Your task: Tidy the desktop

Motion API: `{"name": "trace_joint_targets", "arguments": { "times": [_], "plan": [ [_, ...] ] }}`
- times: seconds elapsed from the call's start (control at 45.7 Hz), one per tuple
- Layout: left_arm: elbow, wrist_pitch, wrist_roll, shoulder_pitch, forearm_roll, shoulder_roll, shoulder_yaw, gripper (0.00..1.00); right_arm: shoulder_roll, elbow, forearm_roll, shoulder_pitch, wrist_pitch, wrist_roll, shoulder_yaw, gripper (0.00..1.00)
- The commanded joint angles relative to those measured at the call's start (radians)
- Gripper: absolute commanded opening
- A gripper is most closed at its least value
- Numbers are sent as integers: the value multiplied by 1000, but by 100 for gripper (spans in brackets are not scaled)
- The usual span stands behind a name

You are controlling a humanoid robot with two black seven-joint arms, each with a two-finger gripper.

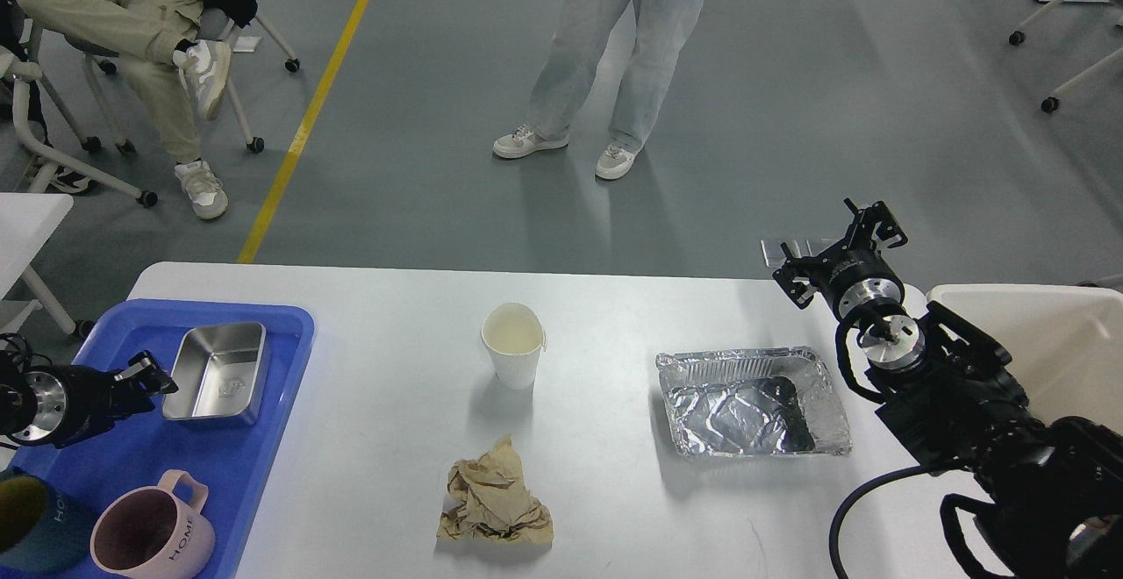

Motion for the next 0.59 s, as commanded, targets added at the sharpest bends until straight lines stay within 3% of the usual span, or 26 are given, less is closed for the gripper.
{"name": "trace_joint_targets", "arguments": {
  "times": [0.0, 0.197, 0.285, 0.35, 0.372, 0.438, 0.569],
  "plan": [
    [0, 43, -3, 0, -2, 0, -6, 57, 0, 0, 0, -1, 0, 0, 0, 100],
    [-3, 43, -17, -12, -4, 9, -19, 79, 1, 0, 0, 2, 0, 0, 0, 100],
    [-11, 31, -28, -21, -15, 20, -42, 83, 0, 0, 0, 5, 0, 0, 0, 100],
    [-9, 33, -67, -21, -39, 31, -75, 87, 0, 0, 0, 7, 0, 0, 0, 100],
    [-9, 31, -112, -26, -50, 46, -90, 91, 1, 0, 0, 8, 0, 0, 0, 100],
    [-11, 31, -162, -58, -53, 63, -99, 94, 1, 0, 0, 10, 0, 0, 0, 100],
    [-11, 25, -170, -173, -55, 67, -98, 96, 3, 2, -6, 14, 0, 0, 0, 100]
  ]
}}
